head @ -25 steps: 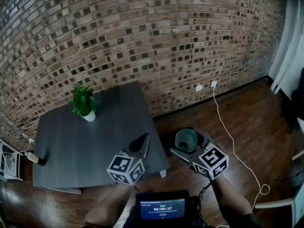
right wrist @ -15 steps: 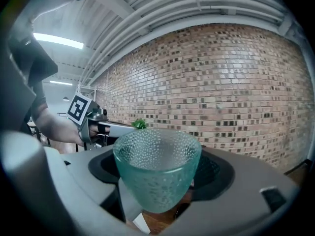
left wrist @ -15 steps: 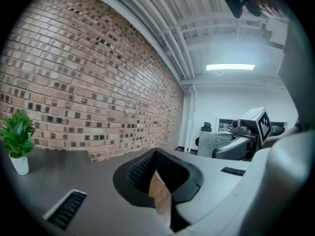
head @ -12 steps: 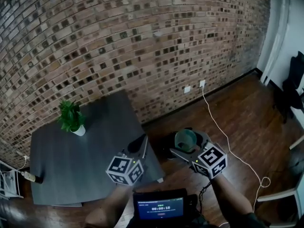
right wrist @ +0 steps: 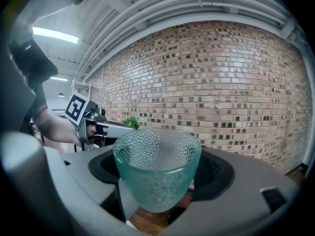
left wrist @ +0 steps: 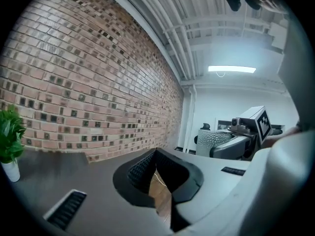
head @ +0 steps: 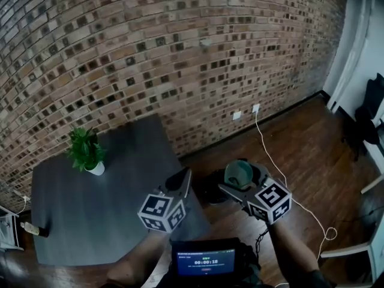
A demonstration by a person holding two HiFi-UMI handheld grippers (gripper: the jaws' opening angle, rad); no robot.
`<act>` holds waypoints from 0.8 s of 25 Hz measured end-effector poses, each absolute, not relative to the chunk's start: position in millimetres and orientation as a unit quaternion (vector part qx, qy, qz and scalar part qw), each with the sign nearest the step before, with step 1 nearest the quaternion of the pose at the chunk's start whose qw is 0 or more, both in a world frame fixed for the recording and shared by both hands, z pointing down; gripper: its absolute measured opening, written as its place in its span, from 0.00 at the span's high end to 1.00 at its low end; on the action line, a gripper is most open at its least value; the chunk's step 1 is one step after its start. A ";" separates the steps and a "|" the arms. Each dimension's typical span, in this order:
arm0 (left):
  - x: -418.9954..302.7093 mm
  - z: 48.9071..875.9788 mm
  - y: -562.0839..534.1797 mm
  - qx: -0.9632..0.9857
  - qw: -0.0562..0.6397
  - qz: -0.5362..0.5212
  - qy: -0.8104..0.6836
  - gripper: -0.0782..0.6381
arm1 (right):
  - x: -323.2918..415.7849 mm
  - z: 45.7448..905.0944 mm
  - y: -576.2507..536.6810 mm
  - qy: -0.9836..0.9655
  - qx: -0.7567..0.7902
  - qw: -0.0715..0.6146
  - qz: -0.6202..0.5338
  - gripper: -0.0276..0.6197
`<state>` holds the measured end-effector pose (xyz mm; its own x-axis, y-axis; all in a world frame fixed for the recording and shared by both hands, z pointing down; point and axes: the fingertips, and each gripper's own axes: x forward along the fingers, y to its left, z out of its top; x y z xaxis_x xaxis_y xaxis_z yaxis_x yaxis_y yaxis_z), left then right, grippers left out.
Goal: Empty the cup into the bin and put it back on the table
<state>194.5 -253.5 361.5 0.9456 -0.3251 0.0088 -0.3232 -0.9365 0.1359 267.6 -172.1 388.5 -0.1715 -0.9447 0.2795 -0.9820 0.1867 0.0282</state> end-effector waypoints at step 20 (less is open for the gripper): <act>262.7 365.0 -311.3 0.946 0.067 -0.018 -0.316 0.89 | 400.4 388.9 -230.5 -0.812 0.563 0.142 0.060 0.34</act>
